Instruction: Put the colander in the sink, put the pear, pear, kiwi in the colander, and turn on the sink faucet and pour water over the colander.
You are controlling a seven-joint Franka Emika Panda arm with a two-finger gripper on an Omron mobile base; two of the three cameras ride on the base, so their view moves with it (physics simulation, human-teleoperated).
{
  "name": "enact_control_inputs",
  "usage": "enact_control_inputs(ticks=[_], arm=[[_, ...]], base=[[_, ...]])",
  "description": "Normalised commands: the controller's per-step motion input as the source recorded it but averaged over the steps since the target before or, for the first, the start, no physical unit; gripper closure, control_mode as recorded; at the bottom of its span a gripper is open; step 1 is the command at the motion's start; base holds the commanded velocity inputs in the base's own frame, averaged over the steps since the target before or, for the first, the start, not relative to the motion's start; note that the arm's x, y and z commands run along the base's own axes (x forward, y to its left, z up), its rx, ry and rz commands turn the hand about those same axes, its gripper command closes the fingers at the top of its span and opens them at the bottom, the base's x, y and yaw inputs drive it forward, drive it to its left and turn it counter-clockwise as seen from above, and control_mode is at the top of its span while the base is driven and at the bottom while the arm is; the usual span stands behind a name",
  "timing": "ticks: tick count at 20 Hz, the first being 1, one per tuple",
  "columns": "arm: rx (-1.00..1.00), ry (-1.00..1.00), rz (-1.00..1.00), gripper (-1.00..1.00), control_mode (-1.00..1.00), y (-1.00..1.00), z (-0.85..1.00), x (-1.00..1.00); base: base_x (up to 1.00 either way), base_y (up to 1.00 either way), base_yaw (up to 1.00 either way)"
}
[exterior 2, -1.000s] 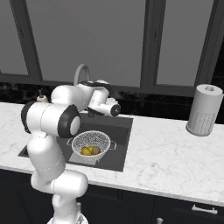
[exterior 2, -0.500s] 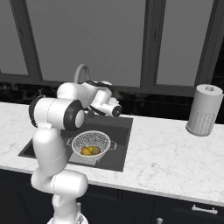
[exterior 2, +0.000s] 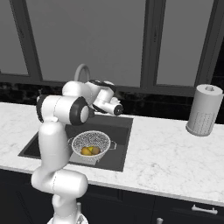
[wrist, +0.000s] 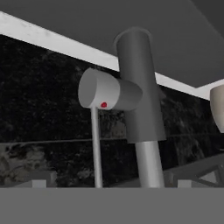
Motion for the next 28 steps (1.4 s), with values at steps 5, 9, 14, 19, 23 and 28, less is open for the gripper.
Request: enact_control_inputs(ticks=[5, 9, 14, 19, 23, 28], arm=[[0.00, 0.00, 0.00, -1.00, -1.00, 0.01, -0.31, 0.22], [0.00, 0.00, 0.00, -1.00, -1.00, 0.01, -0.28, 0.20], [0.04, -0.01, 0.00, -1.00, -1.00, 0.02, -0.10, 0.34], [0.12, -0.06, 0.00, -1.00, -1.00, 0.07, 0.07, 0.33], [0.07, -0.06, 0.00, -1.00, -1.00, 0.02, 0.00, 0.33], [0.00, -0.04, 0.00, -1.00, -1.00, 0.03, 0.00, 0.31]], base=[[0.00, 0.00, 0.00], [0.00, 0.00, 0.00], [0.00, 0.00, 0.00], [0.00, 0.00, 0.00], [0.00, 0.00, 0.00], [0.00, 0.00, 0.00]])
